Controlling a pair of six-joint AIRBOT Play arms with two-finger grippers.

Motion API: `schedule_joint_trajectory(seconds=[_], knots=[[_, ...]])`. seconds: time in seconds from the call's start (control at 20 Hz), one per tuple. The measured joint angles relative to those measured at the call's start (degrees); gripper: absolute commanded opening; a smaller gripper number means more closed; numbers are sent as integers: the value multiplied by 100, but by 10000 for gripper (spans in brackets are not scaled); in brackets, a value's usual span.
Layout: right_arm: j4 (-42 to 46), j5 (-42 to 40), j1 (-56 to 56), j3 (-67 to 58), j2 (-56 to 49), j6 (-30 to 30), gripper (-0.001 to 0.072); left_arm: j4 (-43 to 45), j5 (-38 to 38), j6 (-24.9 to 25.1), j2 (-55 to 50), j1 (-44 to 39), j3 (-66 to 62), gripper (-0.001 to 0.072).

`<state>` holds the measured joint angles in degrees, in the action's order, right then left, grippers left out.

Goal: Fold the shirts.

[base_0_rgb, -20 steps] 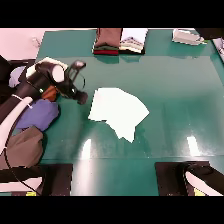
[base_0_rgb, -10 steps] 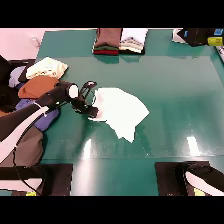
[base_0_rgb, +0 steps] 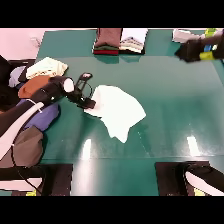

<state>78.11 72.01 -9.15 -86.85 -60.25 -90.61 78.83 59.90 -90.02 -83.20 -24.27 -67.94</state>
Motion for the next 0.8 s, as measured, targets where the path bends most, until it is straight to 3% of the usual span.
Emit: schedule_joint_trajectory(seconds=[0.05,0.1,0.15,0.45,0.8], knots=[[116,68,0,334,42,-52,91,-2,-17,2,85,105,-107,26],[212,116,4,739,76,-125,374,0,-50,2,151,208,-190,26],[221,101,33,1161,87,-192,509,31,-7,2,195,289,-243,26],[-743,-586,-96,2959,-682,-398,507,44,20,2,308,455,-378,26],[-1285,-1266,-955,2824,-2020,-442,498,46,17,28,328,483,-400,26]])
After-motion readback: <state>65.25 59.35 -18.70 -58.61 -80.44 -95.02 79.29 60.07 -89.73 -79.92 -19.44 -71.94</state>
